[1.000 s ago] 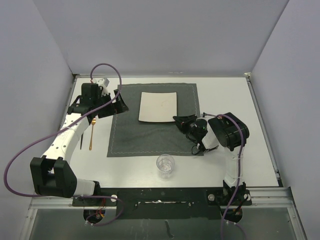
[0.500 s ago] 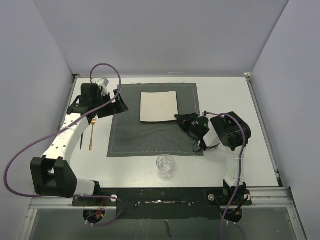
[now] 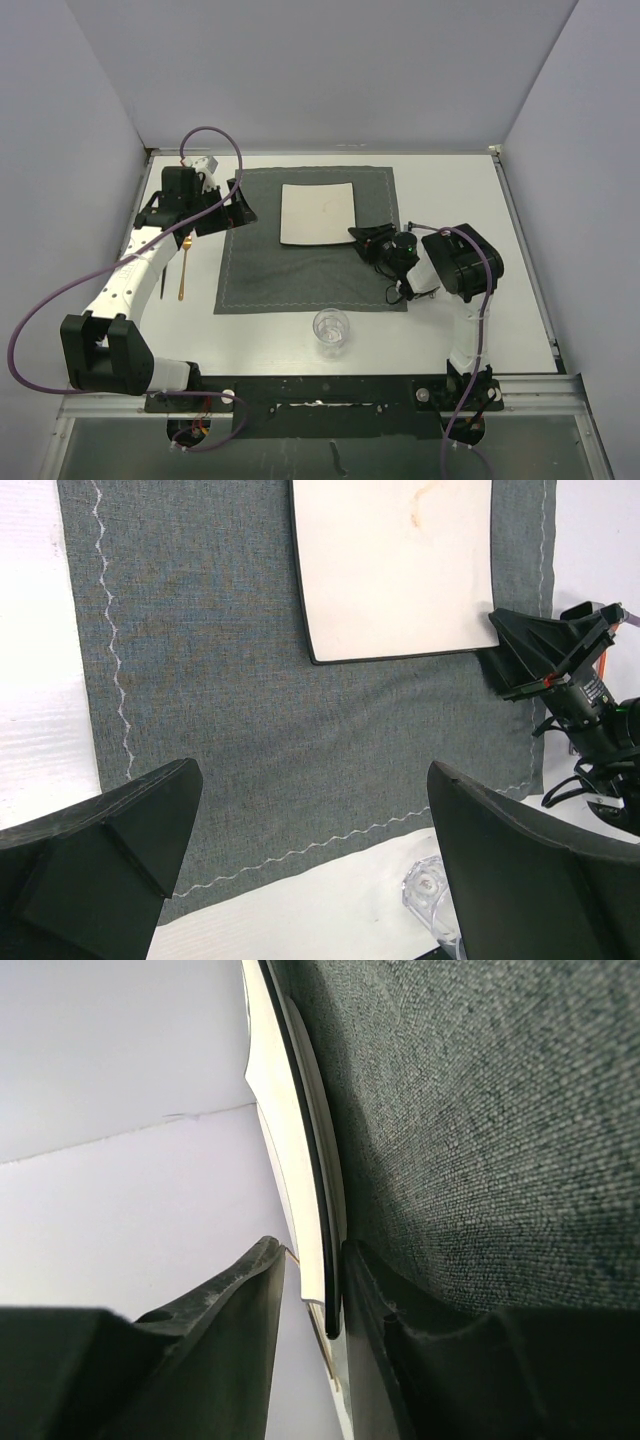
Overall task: Set the dinner table for one person
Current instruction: Place the plate on the napkin.
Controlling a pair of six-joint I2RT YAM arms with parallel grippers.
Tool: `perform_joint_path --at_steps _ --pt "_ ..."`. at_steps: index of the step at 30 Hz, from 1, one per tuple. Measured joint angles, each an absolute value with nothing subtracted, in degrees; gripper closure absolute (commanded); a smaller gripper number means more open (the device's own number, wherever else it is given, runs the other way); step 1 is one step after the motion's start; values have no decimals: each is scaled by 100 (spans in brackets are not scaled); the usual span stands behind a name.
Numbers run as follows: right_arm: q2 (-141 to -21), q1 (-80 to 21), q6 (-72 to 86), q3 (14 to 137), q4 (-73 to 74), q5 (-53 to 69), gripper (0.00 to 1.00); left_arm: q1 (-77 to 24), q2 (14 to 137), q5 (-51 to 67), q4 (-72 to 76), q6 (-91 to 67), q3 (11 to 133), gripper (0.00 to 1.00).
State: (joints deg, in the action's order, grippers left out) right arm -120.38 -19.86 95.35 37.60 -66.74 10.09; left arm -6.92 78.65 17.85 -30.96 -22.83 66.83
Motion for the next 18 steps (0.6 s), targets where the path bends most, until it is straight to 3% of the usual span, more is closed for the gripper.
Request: perform_joint_path --at_steps 12,18 --pt "-11830 -1986 9513 3760 -6436 1007 65 -670 7865 1806 -3059 -2283 6661 2" --pt "-11181 -1984 9354 3760 -5564 1007 63 -663 7865 1826 -3059 -2283 6646 2"
